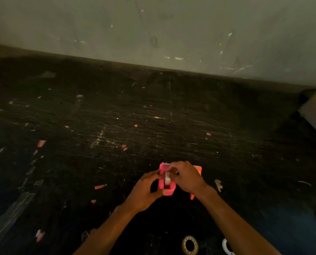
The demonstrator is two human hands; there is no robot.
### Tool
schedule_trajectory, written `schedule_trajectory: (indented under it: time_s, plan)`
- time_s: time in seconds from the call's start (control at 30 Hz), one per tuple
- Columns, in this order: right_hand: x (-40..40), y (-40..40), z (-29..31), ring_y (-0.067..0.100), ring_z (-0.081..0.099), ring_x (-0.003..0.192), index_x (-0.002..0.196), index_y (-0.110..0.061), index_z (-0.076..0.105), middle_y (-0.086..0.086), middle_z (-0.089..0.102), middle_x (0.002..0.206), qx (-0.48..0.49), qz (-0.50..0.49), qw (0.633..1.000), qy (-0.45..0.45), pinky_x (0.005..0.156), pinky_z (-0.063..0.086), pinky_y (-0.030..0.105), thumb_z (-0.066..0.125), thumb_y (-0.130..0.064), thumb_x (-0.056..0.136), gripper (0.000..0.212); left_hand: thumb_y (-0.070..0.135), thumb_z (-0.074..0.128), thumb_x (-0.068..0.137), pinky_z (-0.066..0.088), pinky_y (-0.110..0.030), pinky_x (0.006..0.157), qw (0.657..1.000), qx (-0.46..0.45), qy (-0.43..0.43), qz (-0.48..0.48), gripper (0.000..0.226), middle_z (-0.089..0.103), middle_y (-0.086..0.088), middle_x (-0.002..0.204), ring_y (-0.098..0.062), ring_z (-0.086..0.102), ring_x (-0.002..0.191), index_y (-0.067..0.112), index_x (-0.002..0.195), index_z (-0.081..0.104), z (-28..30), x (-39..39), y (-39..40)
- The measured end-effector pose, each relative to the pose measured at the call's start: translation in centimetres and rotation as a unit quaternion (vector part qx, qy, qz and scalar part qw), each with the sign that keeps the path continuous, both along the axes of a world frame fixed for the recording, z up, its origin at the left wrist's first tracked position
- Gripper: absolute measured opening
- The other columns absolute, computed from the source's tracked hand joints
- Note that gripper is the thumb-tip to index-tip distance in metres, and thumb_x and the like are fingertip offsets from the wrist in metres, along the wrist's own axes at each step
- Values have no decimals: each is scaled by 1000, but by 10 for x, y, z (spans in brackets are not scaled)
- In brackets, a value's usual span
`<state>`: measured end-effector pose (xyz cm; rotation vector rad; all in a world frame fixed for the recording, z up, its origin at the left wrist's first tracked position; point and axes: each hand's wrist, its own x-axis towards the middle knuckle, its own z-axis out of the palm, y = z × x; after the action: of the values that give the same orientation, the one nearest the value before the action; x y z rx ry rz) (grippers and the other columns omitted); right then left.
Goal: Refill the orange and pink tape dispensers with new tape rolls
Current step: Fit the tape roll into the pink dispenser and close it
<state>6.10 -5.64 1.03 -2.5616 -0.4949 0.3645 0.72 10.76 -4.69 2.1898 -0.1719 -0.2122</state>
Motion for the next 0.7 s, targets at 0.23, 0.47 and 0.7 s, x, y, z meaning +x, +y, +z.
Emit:
schedule_trajectory:
  time_s: [0.23, 0.47, 0.7]
  plan:
    - [5, -3, -6, 19, 66, 88, 91, -18, 69, 5, 73, 91, -19, 32, 998, -44, 82, 48, 32, 59, -19, 87, 10, 41, 60, 84, 33, -16, 100, 996, 29, -57, -60, 57, 49, 7, 138, 2, 40, 121, 34, 136, 37, 9, -1, 1]
    - [18, -8, -4, 17, 57, 109, 104, -14, 68, 3, 68, 113, -31, 79, 991, -100, 97, 45, 36, 56, -17, 90, 19, 35, 56, 87, 36, -31, 108, 982, 113, -99, -112, 56, 46, -2, 144, -17, 44, 129, 31, 138, 36, 7, 5, 4]
    - [36, -4, -3, 17, 65, 91, 92, -15, 70, 4, 72, 97, 0, 65, 997, -33, 80, 53, 39, 57, -14, 89, 13, 37, 52, 90, 29, -32, 112, 976, 156, -86, -122, 58, 34, -4, 152, -19, 34, 136, 34, 143, 27, 2, 7, 5]
